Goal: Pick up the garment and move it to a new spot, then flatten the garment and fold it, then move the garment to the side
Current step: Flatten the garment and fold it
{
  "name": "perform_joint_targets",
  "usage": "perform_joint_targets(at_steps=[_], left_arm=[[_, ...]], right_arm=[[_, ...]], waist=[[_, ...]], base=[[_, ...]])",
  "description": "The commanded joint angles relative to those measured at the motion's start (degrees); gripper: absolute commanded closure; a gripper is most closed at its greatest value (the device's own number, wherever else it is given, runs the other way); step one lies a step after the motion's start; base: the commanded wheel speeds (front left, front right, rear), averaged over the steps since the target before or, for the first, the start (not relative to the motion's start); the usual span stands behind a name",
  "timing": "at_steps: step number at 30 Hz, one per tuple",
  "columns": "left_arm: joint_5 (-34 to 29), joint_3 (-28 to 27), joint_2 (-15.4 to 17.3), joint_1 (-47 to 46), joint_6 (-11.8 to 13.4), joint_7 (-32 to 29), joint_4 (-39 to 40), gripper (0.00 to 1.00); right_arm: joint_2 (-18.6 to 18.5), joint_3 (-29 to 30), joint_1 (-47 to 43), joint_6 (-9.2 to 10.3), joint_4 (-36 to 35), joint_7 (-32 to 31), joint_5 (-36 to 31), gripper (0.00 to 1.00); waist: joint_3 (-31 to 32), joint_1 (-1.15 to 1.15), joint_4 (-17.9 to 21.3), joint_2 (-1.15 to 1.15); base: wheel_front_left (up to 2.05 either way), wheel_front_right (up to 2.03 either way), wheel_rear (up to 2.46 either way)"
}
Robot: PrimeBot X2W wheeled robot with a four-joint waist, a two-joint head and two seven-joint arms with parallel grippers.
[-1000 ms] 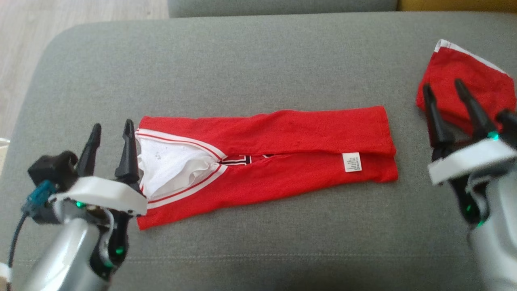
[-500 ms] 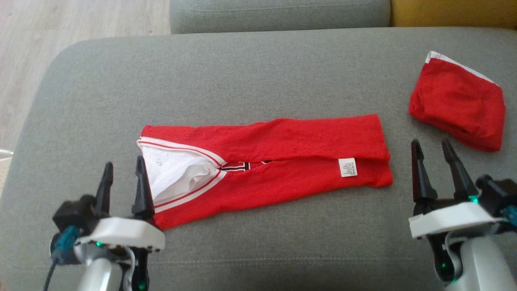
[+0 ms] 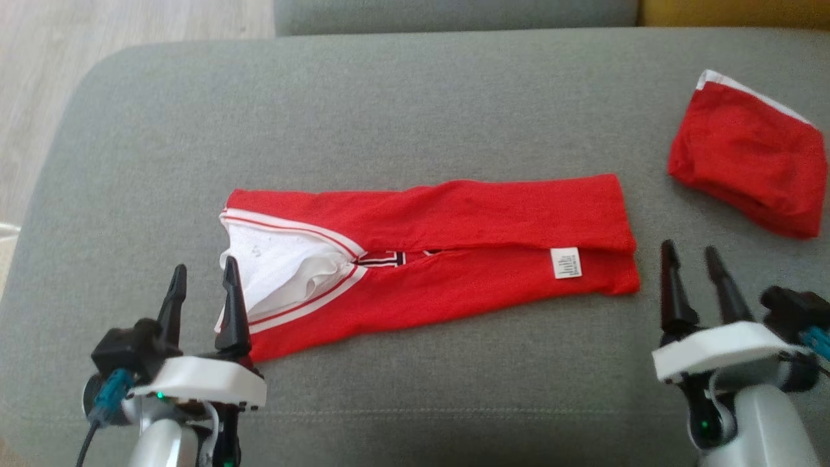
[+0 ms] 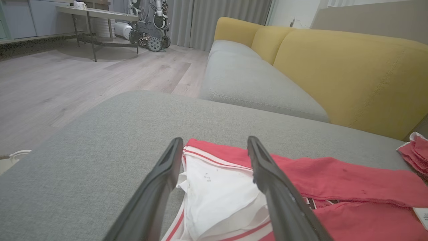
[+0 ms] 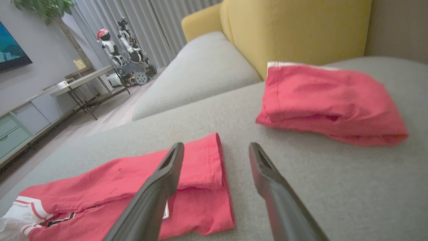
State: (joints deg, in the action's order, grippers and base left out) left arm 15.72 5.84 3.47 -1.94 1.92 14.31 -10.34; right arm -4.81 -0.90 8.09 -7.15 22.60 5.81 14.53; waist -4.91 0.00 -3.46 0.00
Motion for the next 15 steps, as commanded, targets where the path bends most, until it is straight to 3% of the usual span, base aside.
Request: perform_joint_targets(at_steps=[1,15], left_arm=[[-0.9,-2.6,0.0,-3.2,-0.7,0.7,1.3,0.0],[-3.0,-3.3,-0.6,-6.2,-2.1,0.7,0.8,0.0]], right_arm=[[0.6,-1.1,4.3,-0.34,0.8,-1.8,1.7,0.0],[1.7,4.0,16.9,-0.34,20.4,-6.6,6.7,0.0]], waist=[[-1.1,0.0,-0.6,0.0],[-5.7,0.0,-4.4,0.0]], base=[[0.0,0.0,0.0],[0.0,0.0,0.0]])
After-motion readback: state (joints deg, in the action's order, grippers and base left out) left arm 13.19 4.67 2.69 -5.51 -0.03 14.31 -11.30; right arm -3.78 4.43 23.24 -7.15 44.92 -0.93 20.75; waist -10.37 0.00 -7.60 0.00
